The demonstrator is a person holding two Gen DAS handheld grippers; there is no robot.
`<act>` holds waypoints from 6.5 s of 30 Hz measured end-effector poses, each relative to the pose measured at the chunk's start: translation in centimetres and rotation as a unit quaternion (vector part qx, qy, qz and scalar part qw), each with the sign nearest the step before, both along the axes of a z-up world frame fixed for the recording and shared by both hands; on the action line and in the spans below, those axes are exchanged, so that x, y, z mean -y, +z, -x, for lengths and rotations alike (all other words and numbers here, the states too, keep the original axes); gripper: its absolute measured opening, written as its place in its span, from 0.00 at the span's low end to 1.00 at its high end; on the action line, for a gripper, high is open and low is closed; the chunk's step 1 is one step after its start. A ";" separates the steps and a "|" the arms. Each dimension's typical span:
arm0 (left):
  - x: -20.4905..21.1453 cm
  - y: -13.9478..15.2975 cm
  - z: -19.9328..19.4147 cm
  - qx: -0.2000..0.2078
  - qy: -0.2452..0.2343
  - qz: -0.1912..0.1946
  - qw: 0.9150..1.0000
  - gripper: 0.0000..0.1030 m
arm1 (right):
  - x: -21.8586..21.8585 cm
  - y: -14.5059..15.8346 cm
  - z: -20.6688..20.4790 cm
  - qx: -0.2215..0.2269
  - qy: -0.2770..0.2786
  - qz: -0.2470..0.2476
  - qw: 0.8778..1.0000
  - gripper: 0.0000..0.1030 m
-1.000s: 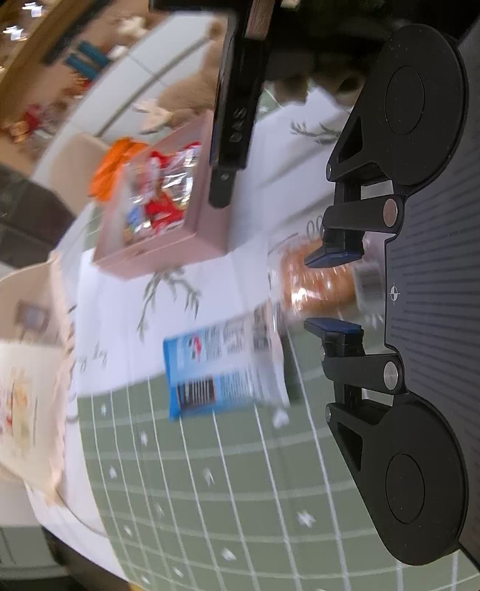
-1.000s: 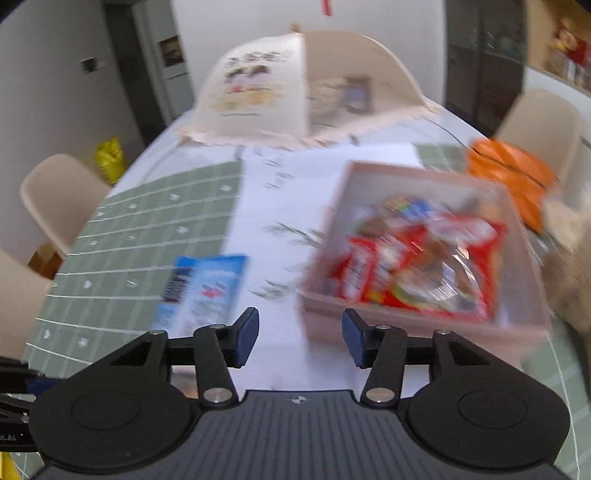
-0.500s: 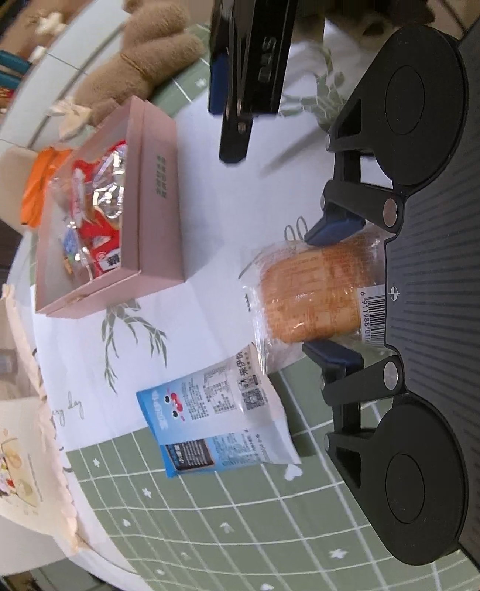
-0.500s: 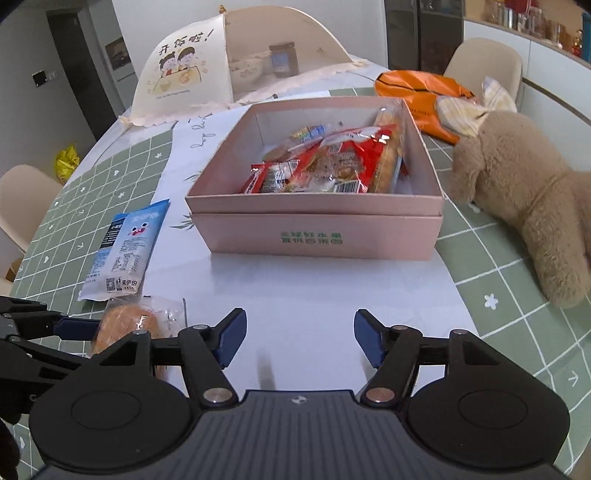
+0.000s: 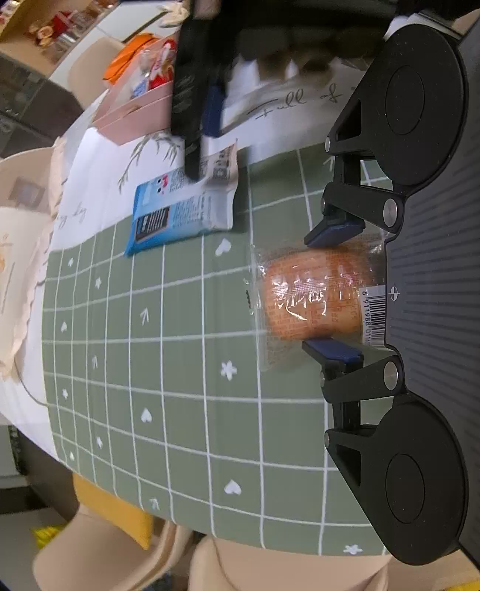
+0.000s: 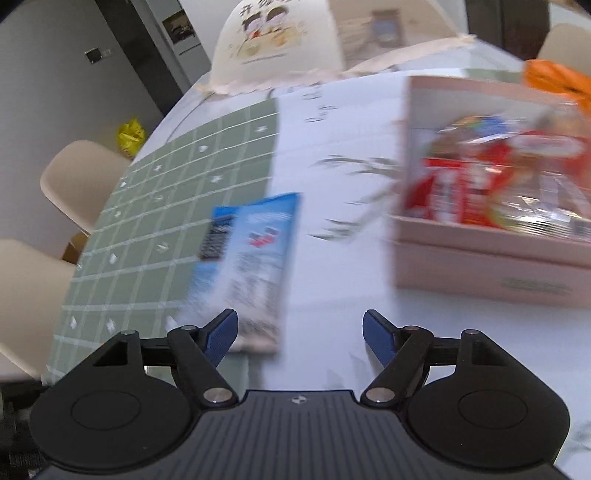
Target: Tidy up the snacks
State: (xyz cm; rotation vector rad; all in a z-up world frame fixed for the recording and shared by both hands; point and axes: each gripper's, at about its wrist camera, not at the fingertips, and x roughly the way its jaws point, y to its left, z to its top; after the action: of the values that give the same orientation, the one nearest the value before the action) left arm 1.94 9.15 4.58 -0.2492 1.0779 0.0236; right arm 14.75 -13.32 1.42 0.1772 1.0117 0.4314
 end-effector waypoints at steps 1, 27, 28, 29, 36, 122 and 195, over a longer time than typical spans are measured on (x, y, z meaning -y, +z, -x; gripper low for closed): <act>-0.2 -0.1 0.0 0.001 0.001 0.006 1.000 0.57 | -0.9 0.0 -0.4 0.008 -0.006 -0.002 1.000 0.81; 13.4 -0.5 -2.1 0.009 -0.215 0.021 0.976 0.59 | 11.9 0.6 12.5 0.076 -0.011 0.180 0.981 0.74; 14.1 -0.5 -2.1 0.009 -0.222 0.017 0.975 0.59 | 12.8 0.4 12.8 0.072 -0.022 0.178 0.981 0.75; 14.6 -0.5 -2.1 0.009 -0.227 0.012 0.974 0.59 | 13.5 0.2 13.1 0.071 -0.032 0.173 0.982 0.77; 14.3 -0.8 -2.4 -0.004 -0.209 0.014 0.978 0.61 | 14.7 0.6 13.3 0.110 -0.036 0.150 0.982 0.81; 11.7 6.3 -7.2 0.140 -0.132 0.070 0.979 0.55 | 18.7 18.8 -3.6 0.183 -0.113 0.078 0.974 0.89; 18.5 -4.1 -3.5 0.224 -0.146 -0.079 0.960 0.58 | 15.6 -2.7 8.0 0.163 -0.149 0.144 0.965 1.00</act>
State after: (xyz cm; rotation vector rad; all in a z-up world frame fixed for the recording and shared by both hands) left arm 5.48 -9.39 0.44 0.0521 0.6471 -0.2020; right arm 6.75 -28.89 -1.24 -0.0062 0.6976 0.0306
